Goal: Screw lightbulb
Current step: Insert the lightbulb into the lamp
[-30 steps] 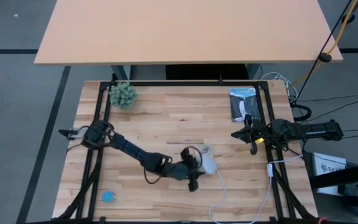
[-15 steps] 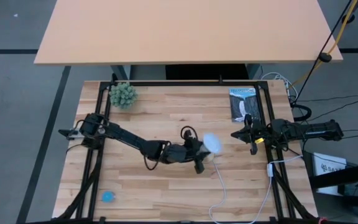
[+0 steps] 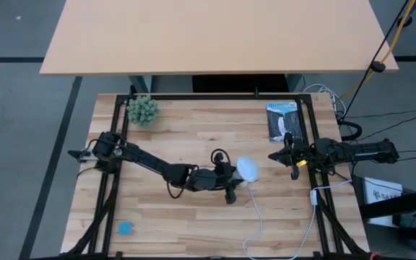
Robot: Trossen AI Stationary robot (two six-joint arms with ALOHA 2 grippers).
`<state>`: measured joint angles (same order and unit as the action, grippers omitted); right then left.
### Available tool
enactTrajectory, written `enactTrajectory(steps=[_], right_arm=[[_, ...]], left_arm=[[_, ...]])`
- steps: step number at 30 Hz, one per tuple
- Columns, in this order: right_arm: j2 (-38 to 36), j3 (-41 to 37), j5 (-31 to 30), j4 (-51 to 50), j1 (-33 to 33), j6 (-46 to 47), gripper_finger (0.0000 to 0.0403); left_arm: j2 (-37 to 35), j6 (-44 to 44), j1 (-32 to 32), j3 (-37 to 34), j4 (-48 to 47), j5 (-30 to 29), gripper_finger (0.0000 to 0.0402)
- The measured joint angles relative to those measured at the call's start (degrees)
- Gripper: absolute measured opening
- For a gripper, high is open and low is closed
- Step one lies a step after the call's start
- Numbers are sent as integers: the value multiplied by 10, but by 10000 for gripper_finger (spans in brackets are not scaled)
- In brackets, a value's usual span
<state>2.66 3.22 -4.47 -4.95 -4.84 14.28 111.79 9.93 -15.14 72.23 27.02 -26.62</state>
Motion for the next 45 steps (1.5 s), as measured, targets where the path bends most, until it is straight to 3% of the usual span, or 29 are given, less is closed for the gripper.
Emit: enactTrajectory(steps=[19, 32, 45], right_arm=[[0, 0, 0, 0, 0, 0, 0], [0, 0, 0, 0, 0, 0, 0], [0, 0, 0, 0, 0, 0, 0]], left_arm=[[0, -31, 0, 0, 27, 1, 158], [0, -28, 1, 0, -55, 2, 158], [-1, -28, 1, 0, -51, 3, 158]])
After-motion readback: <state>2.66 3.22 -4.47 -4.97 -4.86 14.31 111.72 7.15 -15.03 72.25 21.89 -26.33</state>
